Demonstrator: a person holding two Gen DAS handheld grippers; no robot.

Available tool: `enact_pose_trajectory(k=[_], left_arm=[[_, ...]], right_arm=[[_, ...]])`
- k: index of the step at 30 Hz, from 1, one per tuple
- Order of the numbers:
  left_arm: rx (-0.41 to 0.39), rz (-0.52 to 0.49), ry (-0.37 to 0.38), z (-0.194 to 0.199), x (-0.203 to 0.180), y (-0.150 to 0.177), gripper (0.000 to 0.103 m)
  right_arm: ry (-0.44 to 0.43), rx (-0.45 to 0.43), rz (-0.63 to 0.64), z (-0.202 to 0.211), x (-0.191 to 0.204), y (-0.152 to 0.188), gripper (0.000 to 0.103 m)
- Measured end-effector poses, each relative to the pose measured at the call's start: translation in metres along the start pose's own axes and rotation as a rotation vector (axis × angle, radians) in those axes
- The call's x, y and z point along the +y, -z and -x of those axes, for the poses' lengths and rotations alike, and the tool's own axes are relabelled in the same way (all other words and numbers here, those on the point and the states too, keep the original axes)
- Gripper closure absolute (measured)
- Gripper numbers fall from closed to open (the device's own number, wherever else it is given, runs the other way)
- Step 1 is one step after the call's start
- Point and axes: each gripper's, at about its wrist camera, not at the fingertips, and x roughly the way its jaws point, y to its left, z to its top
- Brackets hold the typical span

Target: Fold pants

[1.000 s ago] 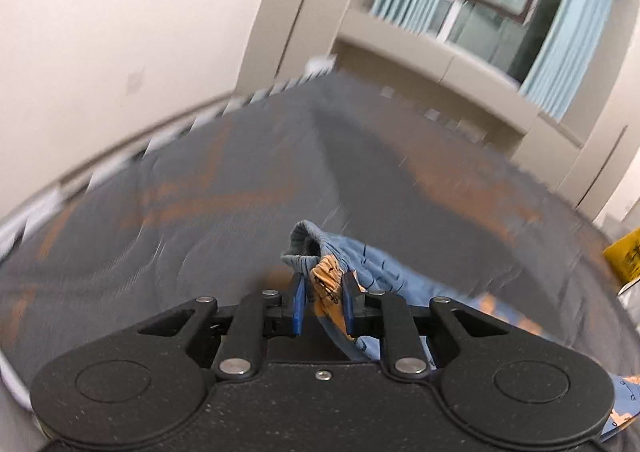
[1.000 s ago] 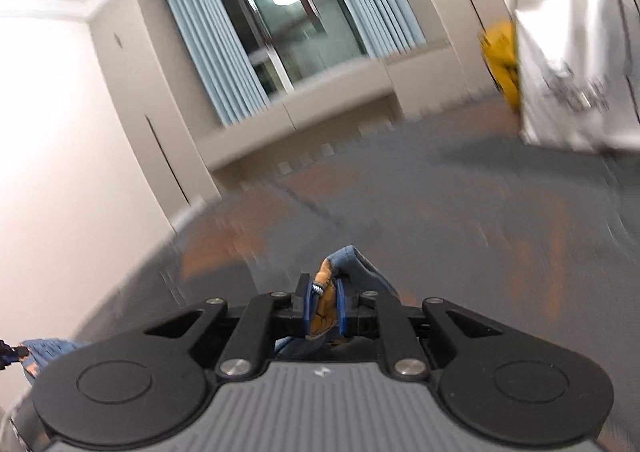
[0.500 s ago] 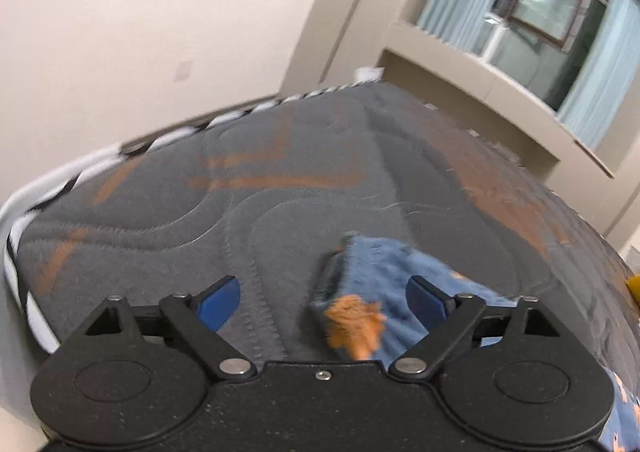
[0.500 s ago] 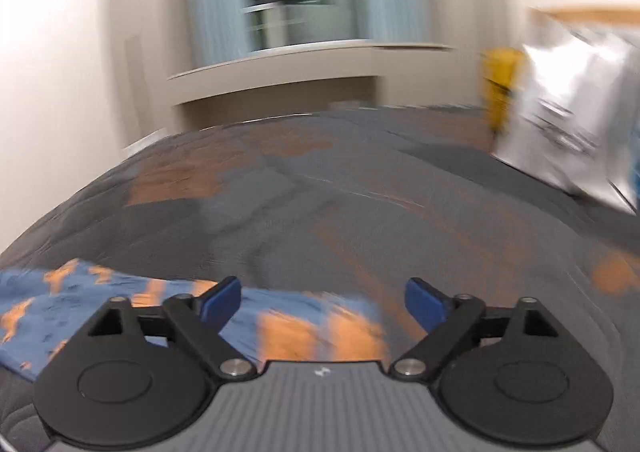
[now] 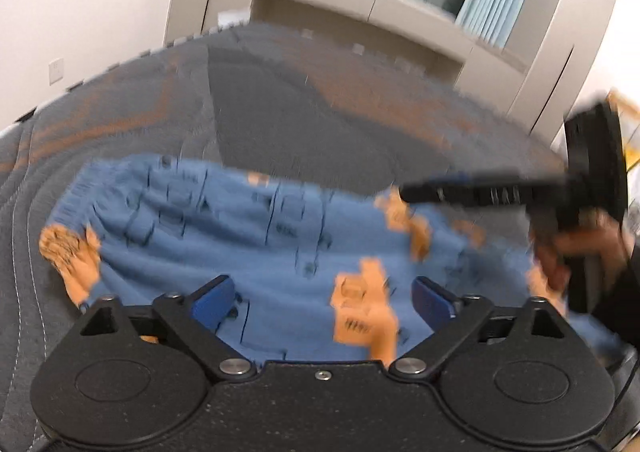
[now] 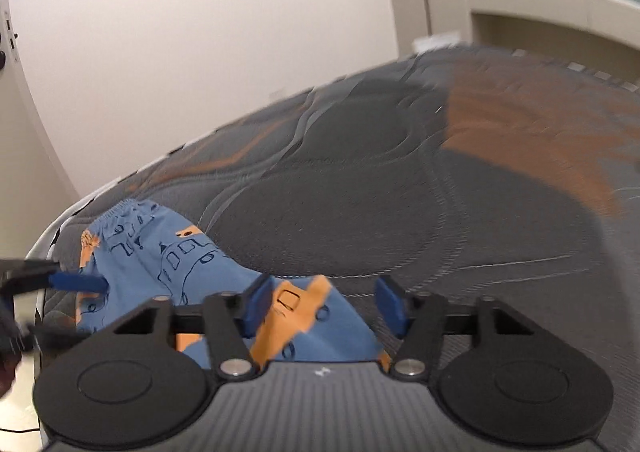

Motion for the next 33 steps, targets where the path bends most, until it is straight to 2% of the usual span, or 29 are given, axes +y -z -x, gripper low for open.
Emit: enact_pose_trajectory(k=[1,2,3,6,10,12,13,14,16,17,18,20,23,28,31,33], left_arm=[[0.021,-0.006,-0.017,-0.004,0.001,0.003,0.013],[0.023,-0.015,-0.018,-0.003,0.002,0.006,0.013],[0.017,-0.028,-0.013,-0.001,0.002,0.009,0.013],[0.021,-0.063,-0.016,0.006,-0.001,0.016,0.013],[0.025,-0.149,-0.062,0.01,-0.014,0.028,0.012],[0.026,-0.177,-0.087,0.011,-0.02,0.029,0.011],[0.03,-0.177,-0.092,0.011,-0.022,0.027,0.01],[0.035,-0.167,-0.091,0.012,-0.022,0.026,0.008],[0.045,-0.114,-0.078,0.014,-0.02,0.021,0.005],[0.049,-0.084,-0.072,0.013,-0.019,0.016,0.004],[0.053,-0.054,-0.063,0.013,-0.018,0.011,0.003],[0.06,-0.02,-0.048,0.012,-0.021,0.005,0.002],[0.066,-0.024,-0.056,0.005,-0.04,-0.003,0.001],[0.098,-0.136,-0.034,-0.02,-0.102,-0.007,0.001],[0.169,-0.249,-0.035,-0.043,-0.146,-0.002,0.001],[0.232,-0.329,-0.084,-0.06,-0.171,0.006,0.001]], right_arm=[[-0.016,0.031,0.005,-0.01,0.0,-0.002,0.059],[-0.018,0.058,0.014,-0.018,0.001,-0.002,0.086],[-0.006,0.068,0.019,-0.022,0.001,0.0,0.096],[-0.003,0.041,0.008,-0.021,-0.003,0.0,0.098],[0.072,-0.032,-0.009,-0.013,-0.007,-0.004,0.103],[0.131,-0.037,0.018,-0.017,-0.005,-0.002,0.103],[0.115,-0.024,0.009,-0.018,-0.008,0.0,0.102],[0.086,-0.007,-0.009,-0.017,-0.011,0.001,0.098],[0.105,-0.02,-0.007,0.001,-0.012,0.008,0.07],[0.139,-0.035,0.006,0.014,-0.012,0.013,0.043],[0.178,-0.053,0.021,0.028,-0.011,0.019,0.03],[0.248,-0.098,0.049,0.069,-0.007,0.043,0.025],[0.352,-0.15,0.037,0.125,0.005,0.093,0.008],[0.519,-0.163,-0.079,0.187,0.012,0.187,0.007],[0.606,-0.145,-0.174,0.209,0.008,0.236,0.004],[0.609,-0.229,-0.252,0.237,0.009,0.259,0.004]])
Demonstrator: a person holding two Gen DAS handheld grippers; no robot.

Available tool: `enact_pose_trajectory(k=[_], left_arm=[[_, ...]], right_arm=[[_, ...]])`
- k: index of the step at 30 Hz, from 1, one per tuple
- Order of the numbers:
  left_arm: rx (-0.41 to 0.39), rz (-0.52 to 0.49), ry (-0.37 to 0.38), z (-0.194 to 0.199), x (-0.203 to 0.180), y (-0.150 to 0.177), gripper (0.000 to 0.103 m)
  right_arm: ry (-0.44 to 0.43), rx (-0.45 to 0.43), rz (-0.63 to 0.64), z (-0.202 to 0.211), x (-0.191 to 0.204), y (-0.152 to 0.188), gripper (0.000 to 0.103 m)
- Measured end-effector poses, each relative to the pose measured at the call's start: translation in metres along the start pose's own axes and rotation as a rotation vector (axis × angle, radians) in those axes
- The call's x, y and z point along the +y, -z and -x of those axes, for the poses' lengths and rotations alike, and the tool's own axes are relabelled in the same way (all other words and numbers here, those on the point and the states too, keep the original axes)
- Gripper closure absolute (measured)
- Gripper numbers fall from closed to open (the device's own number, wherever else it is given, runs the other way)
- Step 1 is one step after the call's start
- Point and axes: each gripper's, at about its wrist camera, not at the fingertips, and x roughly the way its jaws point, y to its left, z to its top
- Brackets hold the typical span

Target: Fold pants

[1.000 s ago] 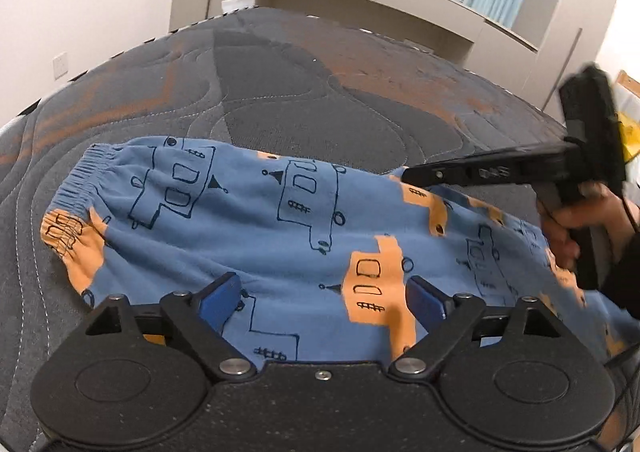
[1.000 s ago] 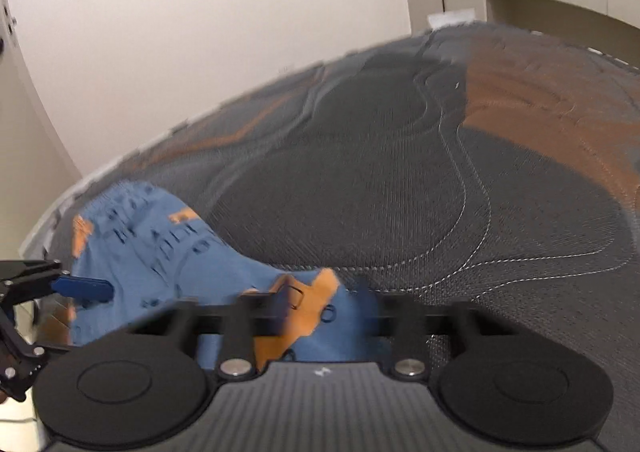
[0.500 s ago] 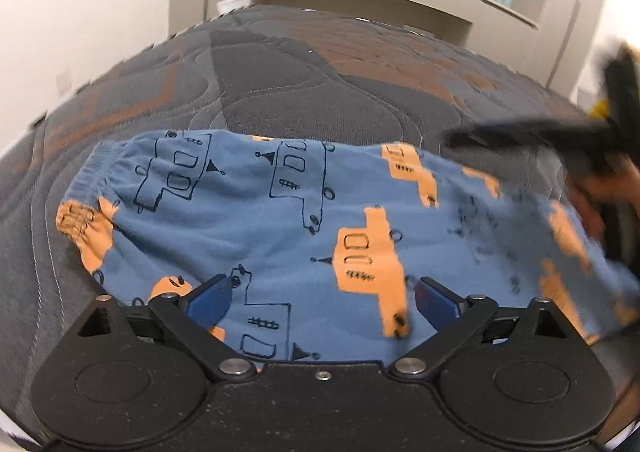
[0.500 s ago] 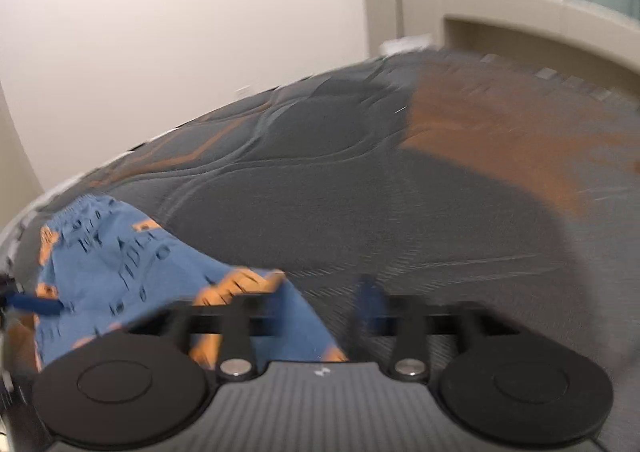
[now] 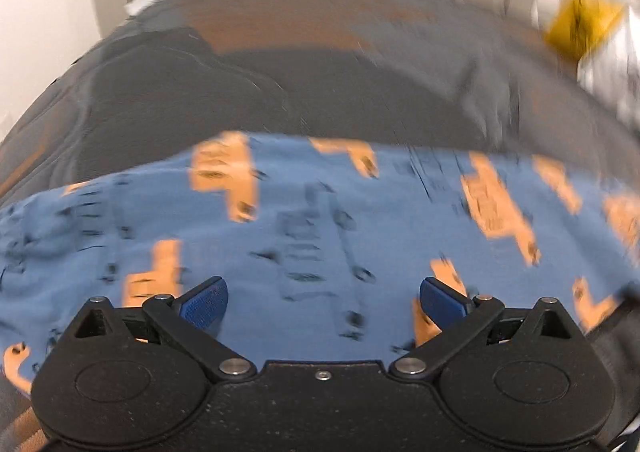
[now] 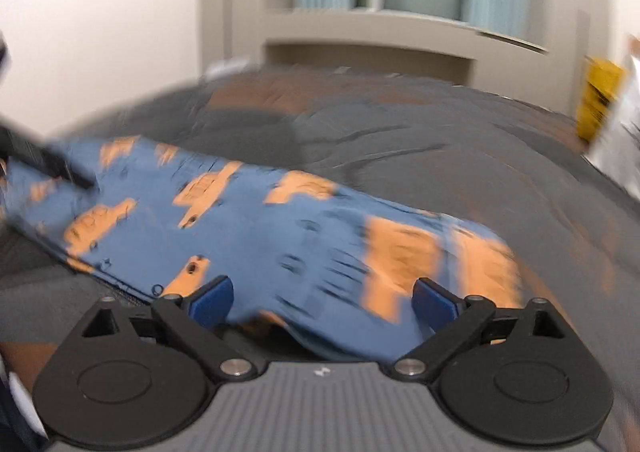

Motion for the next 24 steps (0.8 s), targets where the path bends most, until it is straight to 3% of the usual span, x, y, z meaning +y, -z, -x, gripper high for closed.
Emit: enact_pose_trajectory(k=[2,5,11,16,20,24], left_arm=[[-0.014,-0.036,-0.051,0.0,-0.017,-0.003,0.001],[-0.008,-0.063,-0.041,0.004,-0.038,-0.017,0.001],[-0.082,-0.164,0.038,0.009,-0.107,-0.052,0.001],[-0.08,-0.25,0.136,-0.021,-0.164,-0.079,0.001],[-0.027,-0.27,0.137,-0.055,-0.186,-0.084,0.001],[-0.02,-0.184,0.177,-0.061,-0.173,-0.083,0.001]], right_arm=[[0.031,-0.067,-0.08,0.025,-0.02,0.009,0.0],[0.067,-0.097,-0.17,0.049,-0.05,0.024,0.0],[-0.102,-0.135,-0.44,0.068,-0.091,0.053,0.007],[-0.287,-0.115,-0.583,0.071,-0.11,0.058,0.011],[-0.268,-0.087,-0.624,0.067,-0.111,0.053,0.011],[-0.323,-0.036,-0.668,0.054,-0.115,0.046,0.01]])
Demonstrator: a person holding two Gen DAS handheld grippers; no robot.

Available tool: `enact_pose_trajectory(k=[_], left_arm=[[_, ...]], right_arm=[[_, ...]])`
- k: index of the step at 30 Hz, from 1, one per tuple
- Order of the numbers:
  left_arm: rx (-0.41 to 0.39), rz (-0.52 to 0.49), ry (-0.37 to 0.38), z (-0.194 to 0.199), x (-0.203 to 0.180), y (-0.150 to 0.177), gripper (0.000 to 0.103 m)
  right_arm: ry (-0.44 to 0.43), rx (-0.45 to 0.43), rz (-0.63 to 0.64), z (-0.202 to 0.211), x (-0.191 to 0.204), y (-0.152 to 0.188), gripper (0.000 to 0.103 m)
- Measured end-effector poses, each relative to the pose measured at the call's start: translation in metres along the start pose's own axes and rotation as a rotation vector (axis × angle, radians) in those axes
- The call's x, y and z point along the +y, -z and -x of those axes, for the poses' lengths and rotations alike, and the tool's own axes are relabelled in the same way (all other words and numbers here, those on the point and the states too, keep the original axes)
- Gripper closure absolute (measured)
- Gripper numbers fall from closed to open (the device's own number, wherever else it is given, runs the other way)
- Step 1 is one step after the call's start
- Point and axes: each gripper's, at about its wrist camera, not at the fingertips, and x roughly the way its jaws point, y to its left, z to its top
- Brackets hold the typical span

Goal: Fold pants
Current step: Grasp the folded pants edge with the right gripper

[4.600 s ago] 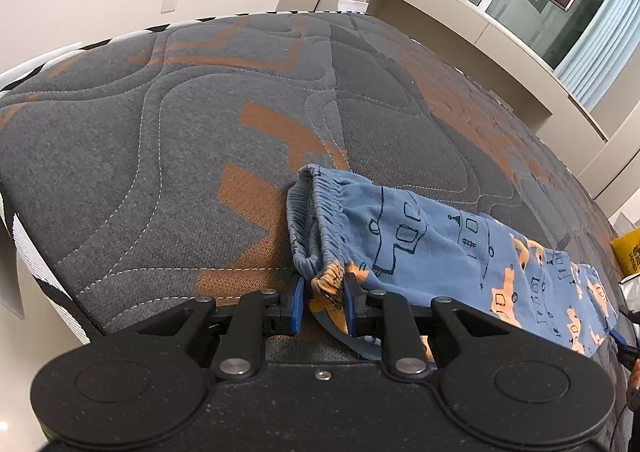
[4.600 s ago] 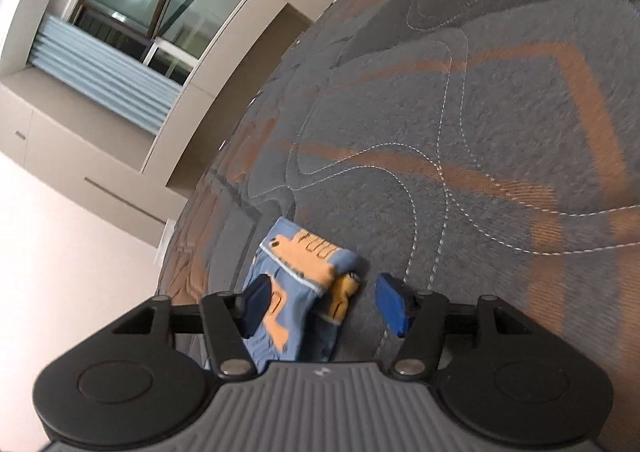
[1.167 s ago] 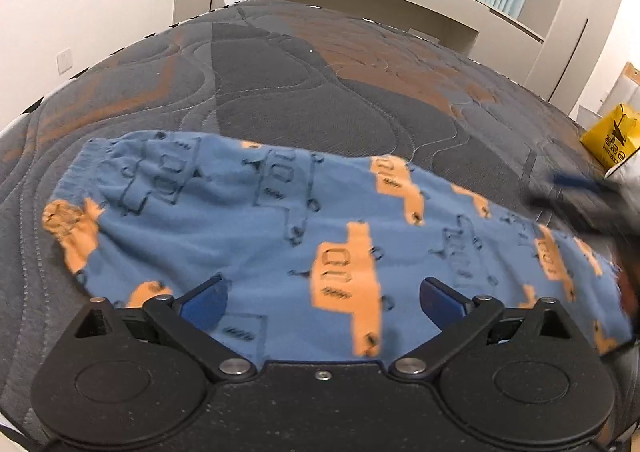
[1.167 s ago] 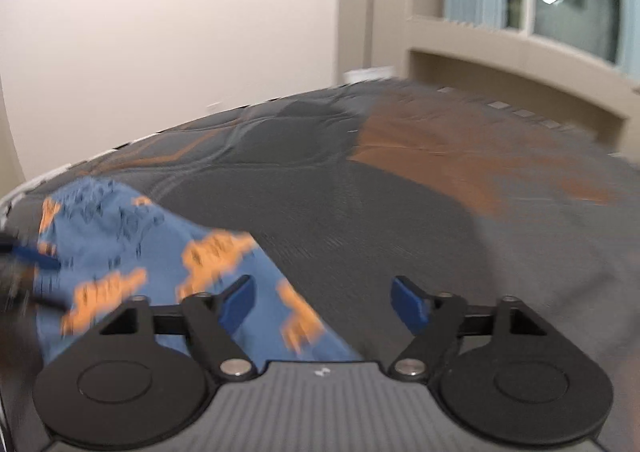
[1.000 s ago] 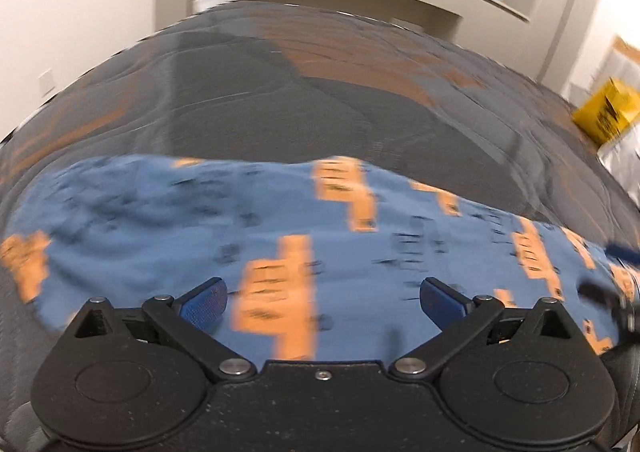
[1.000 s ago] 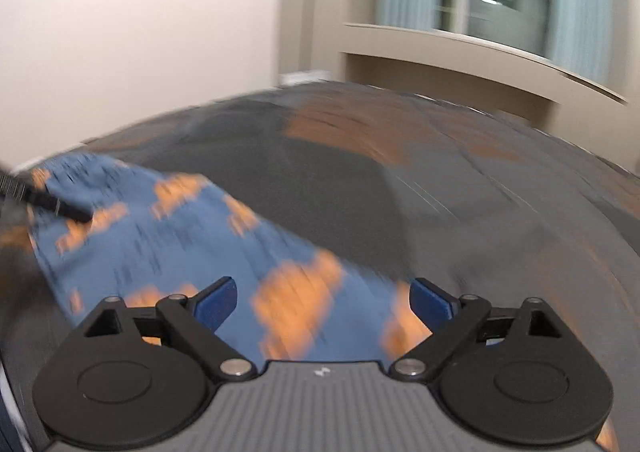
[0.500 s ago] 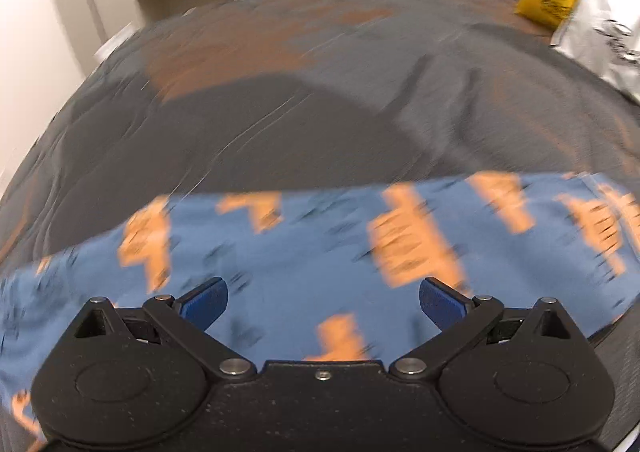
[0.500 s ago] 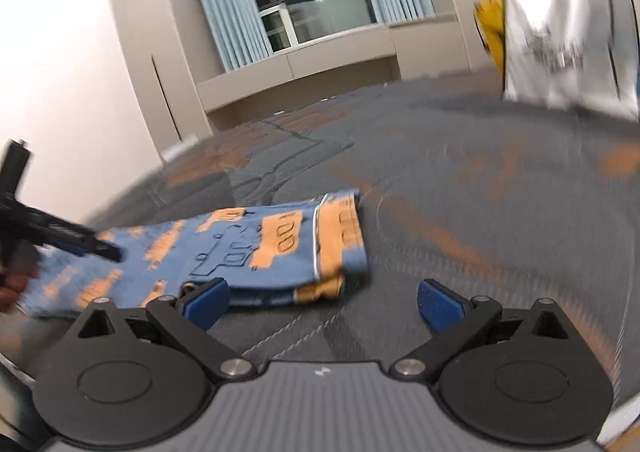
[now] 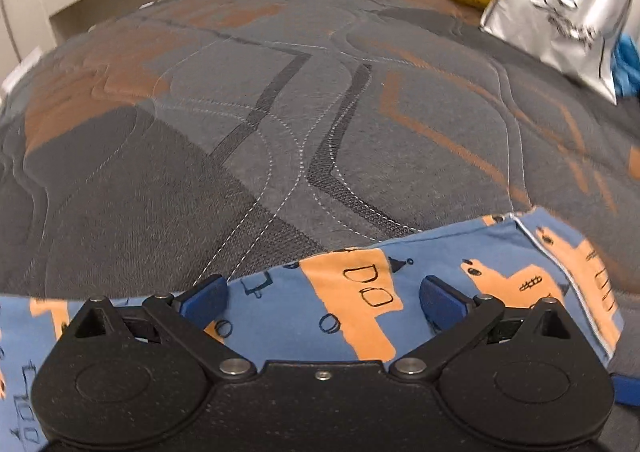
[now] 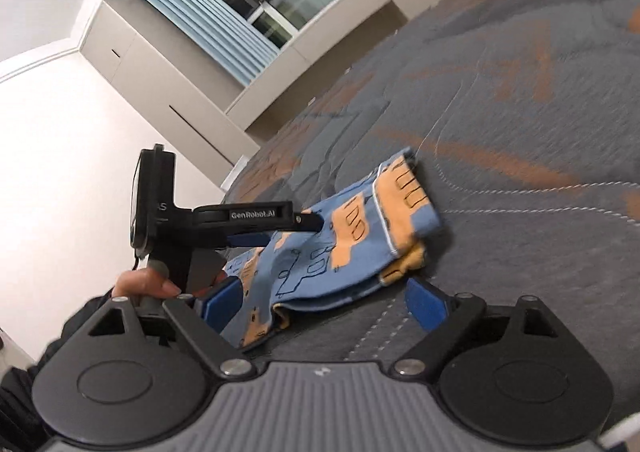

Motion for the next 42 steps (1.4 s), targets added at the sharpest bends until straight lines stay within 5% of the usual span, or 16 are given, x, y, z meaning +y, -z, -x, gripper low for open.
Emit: enact_pose_trajectory(k=[5,11,13,17,18,22,27,32,42], left_arm=[[-0.008,0.033,0.014,0.012,0.015,0.007,0.001],[0.0,0.072,0.02,0.017,0.033,0.011,0.001],[0.0,0.116,0.027,0.02,0.043,0.009,0.001],[-0.002,0.204,0.089,0.029,0.063,0.008,0.003],[-0.007,0.227,0.122,0.033,0.068,0.007,0.006],[-0.04,0.303,0.262,0.047,0.085,0.006,0.011],[-0.071,0.405,0.47,0.057,0.11,0.004,0.012],[-0.058,0.506,0.591,0.058,0.145,0.018,0.007],[-0.006,0.621,0.567,0.028,0.184,0.069,0.01]], right_arm=[[0.069,-0.013,0.0,-0.01,-0.001,-0.006,0.01],[0.155,-0.164,-0.124,-0.013,-0.004,-0.002,0.014],[0.19,-0.201,-0.15,-0.017,-0.005,-0.001,0.025],[0.255,-0.238,-0.187,-0.031,-0.007,0.004,0.081],[0.268,-0.245,-0.178,-0.037,-0.006,0.006,0.081],[0.342,-0.322,0.031,-0.052,0.026,0.006,0.084],[0.299,-0.397,0.358,-0.067,0.094,0.001,0.084],[0.254,-0.309,0.695,-0.11,0.164,0.028,0.085],[0.27,-0.049,0.976,-0.179,0.204,0.105,0.079]])
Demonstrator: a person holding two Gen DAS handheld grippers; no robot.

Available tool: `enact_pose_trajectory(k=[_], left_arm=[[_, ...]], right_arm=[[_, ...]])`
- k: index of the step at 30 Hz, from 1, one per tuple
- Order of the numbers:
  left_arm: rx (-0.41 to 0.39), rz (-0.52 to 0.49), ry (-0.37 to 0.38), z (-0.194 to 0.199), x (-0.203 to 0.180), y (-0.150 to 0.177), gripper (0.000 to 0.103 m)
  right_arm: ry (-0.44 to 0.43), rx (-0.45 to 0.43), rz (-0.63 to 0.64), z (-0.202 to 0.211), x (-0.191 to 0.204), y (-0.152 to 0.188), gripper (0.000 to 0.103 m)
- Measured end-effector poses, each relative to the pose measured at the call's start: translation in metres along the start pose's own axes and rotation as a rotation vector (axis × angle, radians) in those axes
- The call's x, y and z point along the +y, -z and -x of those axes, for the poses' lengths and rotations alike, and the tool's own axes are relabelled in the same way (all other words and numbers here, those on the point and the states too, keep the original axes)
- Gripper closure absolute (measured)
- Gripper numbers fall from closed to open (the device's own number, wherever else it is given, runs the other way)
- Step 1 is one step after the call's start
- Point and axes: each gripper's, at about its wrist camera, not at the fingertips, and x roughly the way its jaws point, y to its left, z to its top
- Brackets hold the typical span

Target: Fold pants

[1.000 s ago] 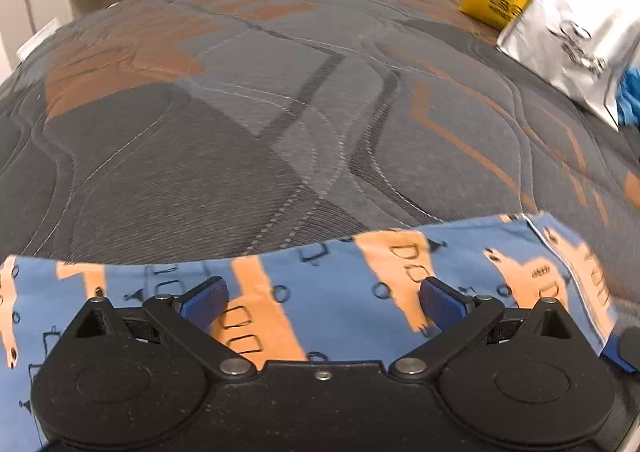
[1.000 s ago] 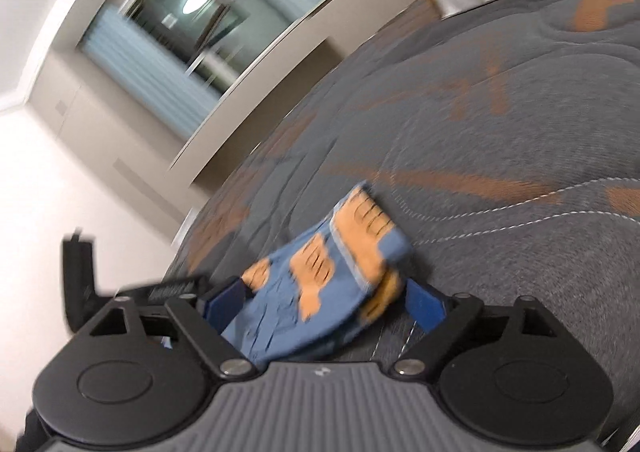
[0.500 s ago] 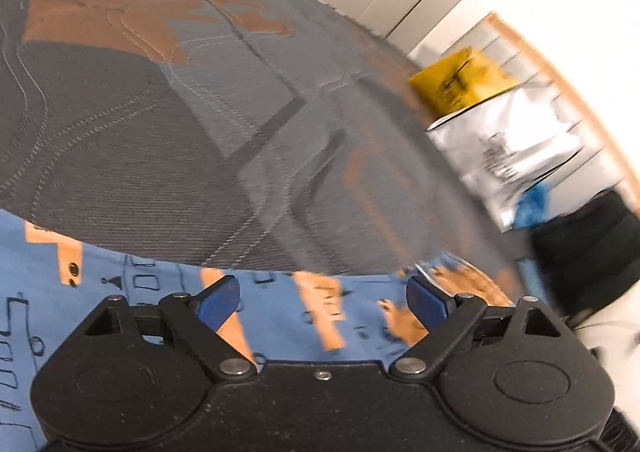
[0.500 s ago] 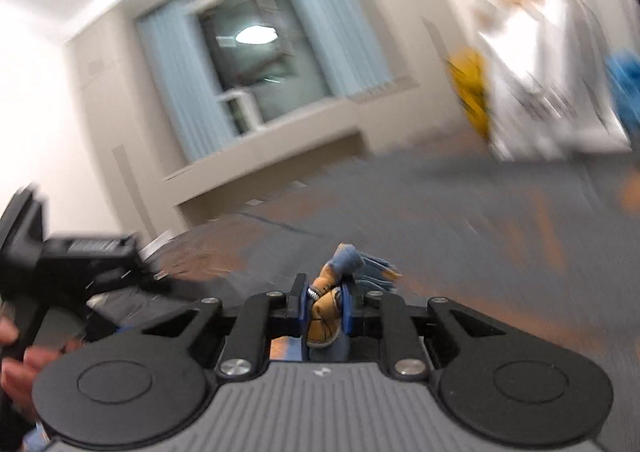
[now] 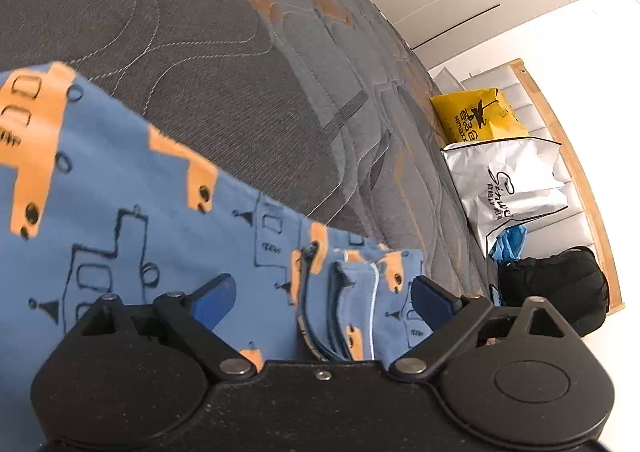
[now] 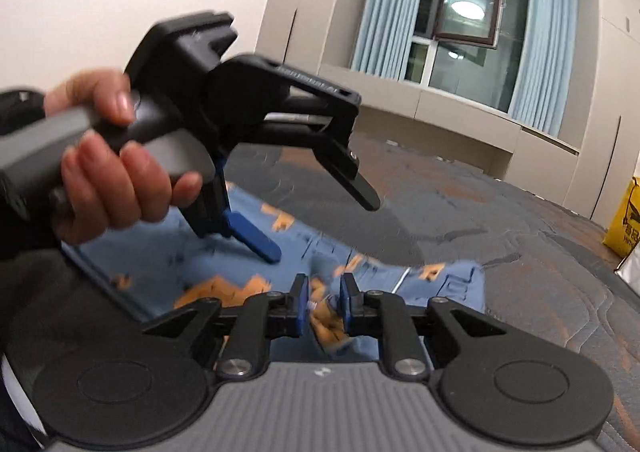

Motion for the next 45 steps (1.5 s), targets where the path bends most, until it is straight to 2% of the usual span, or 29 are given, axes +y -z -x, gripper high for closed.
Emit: enact_pose_trajectory(k=[1,3,4,7,10,12,15,17,21,23,26,28,32,38,45], left_arm=[[-0.004,-0.016,-0.001,0.001,-0.001,0.002,0.01],[-0.004,-0.051,-0.006,0.002,-0.006,0.006,0.009],[-0.002,-0.059,-0.007,0.002,-0.008,0.008,0.009],[0.007,-0.061,-0.009,0.001,-0.009,0.012,0.009],[0.009,-0.07,-0.027,0.002,-0.009,0.014,0.01],[0.011,-0.078,-0.038,0.003,-0.012,0.015,0.01],[0.027,-0.082,-0.034,0.001,-0.015,0.016,0.01],[0.048,-0.079,-0.024,-0.004,-0.017,0.017,0.01],[0.065,-0.067,-0.015,-0.009,-0.017,0.02,0.011],[0.059,-0.06,-0.026,-0.011,-0.019,0.022,0.018],[0.071,-0.028,-0.019,-0.015,-0.019,0.024,0.043],[0.083,0.001,-0.015,-0.019,-0.018,0.026,0.066],[0.062,0.011,-0.025,-0.019,-0.018,0.027,0.091],[0.011,-0.036,-0.035,0.009,-0.023,0.023,0.095],[-0.089,-0.138,-0.17,0.079,-0.015,0.021,0.095]], right_arm=[[0.007,0.006,0.013,-0.003,0.004,-0.002,0.076],[0.051,0.01,0.067,-0.003,0.013,0.0,0.049],[0.066,0.01,0.096,0.0,0.014,0.006,0.046],[0.107,0.034,0.188,-0.005,0.026,0.013,0.047],[0.097,0.049,0.178,-0.015,0.031,0.012,0.059],[0.087,0.071,0.145,-0.022,0.027,0.009,0.085],[0.057,0.067,0.111,-0.025,0.012,0.01,0.088],[0.034,0.019,0.058,-0.008,0.01,0.015,0.089],[0.021,-0.035,0.048,0.009,0.011,0.011,0.089],[0.009,-0.043,0.036,0.011,0.01,0.011,0.089],[0.008,-0.047,0.028,0.016,0.009,0.011,0.089],[0.006,-0.043,0.025,0.018,0.007,0.011,0.089],[0.011,-0.033,0.029,0.018,0.006,0.011,0.089],[0.004,-0.051,0.054,0.022,0.015,0.001,0.089],[-0.102,-0.108,0.092,0.018,0.05,-0.025,0.089]])
